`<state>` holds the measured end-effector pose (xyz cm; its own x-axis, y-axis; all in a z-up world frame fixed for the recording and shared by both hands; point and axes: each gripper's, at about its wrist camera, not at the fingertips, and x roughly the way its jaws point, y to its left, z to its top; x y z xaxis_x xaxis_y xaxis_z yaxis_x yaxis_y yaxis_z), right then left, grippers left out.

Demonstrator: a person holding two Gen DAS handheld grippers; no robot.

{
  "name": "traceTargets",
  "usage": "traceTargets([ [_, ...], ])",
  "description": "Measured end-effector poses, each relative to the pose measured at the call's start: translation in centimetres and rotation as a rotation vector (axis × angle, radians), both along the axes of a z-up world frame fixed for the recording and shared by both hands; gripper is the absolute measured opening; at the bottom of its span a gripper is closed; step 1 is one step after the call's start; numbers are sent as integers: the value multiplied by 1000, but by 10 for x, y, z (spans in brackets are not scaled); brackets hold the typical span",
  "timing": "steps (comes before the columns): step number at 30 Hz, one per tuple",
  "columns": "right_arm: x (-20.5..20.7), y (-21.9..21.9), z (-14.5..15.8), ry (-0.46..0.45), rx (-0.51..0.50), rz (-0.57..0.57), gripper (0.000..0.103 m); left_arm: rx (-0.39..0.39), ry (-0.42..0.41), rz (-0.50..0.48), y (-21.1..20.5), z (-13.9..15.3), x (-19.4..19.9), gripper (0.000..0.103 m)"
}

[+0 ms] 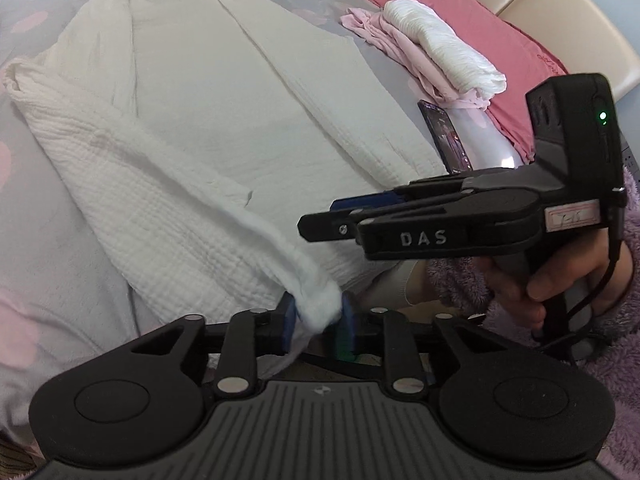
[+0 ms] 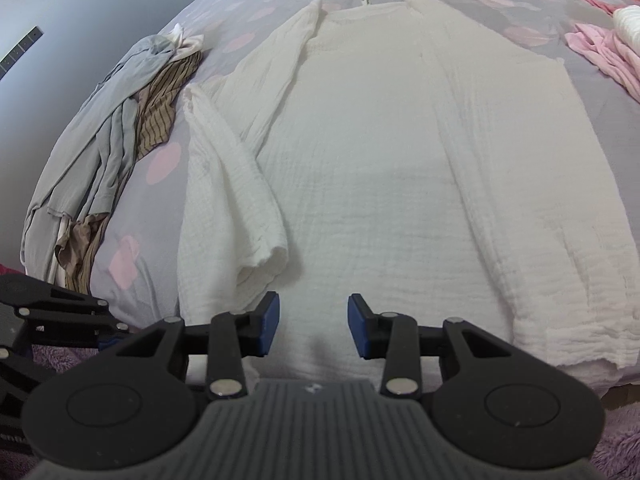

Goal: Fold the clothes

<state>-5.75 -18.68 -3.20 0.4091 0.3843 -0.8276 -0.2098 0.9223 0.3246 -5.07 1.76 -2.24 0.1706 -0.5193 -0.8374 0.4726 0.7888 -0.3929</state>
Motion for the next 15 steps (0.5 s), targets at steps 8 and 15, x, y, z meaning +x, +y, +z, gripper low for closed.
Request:
traceTargets([
  [8, 7, 0, 5, -56, 29, 18, 41, 31, -7, 30, 10, 7, 8, 43],
  [15, 21, 19, -4, -98, 3, 112, 51, 95, 3, 108, 35, 13, 34, 43],
])
